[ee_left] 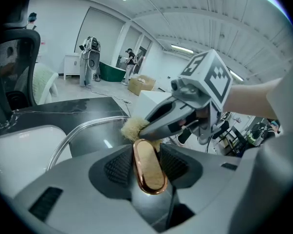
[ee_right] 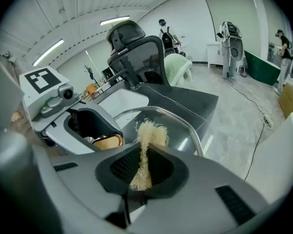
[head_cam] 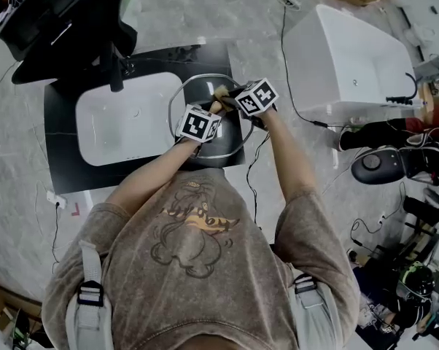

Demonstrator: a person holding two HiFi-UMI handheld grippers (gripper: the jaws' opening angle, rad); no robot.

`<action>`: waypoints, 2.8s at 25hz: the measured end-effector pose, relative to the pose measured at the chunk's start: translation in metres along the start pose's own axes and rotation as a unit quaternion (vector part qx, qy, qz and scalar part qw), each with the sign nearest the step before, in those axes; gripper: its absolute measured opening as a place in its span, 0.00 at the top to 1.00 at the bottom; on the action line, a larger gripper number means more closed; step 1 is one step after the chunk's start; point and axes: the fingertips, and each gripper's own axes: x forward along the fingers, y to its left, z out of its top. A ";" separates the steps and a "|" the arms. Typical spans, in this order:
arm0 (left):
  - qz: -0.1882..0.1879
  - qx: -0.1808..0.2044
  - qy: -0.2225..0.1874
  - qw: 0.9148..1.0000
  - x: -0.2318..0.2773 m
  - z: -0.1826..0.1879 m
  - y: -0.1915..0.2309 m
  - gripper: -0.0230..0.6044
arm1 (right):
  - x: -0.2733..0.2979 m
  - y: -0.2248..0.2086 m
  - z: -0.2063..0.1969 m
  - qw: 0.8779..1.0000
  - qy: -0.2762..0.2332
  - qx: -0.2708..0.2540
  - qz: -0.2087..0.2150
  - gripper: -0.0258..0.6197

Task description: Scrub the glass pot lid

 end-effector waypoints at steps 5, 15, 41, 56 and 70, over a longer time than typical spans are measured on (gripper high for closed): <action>-0.006 0.001 0.005 1.000 0.001 0.000 0.000 0.66 | -0.009 0.006 -0.018 1.000 -0.008 0.022 -0.004 0.89; -0.012 0.005 0.011 1.000 0.001 -0.001 0.001 0.66 | -0.015 0.028 -0.040 0.997 -0.049 0.066 -0.008 0.90; -0.025 0.019 0.049 0.998 0.001 0.000 -0.002 0.66 | 0.000 0.104 -0.067 0.992 -0.070 0.091 -0.044 0.90; -0.024 0.015 0.055 0.998 0.002 0.000 0.000 0.66 | 0.035 0.145 -0.045 0.989 -0.098 0.103 -0.035 0.90; -0.028 0.018 0.056 0.998 0.002 0.000 0.000 0.66 | 0.063 0.174 -0.033 0.994 -0.076 0.079 -0.010 0.90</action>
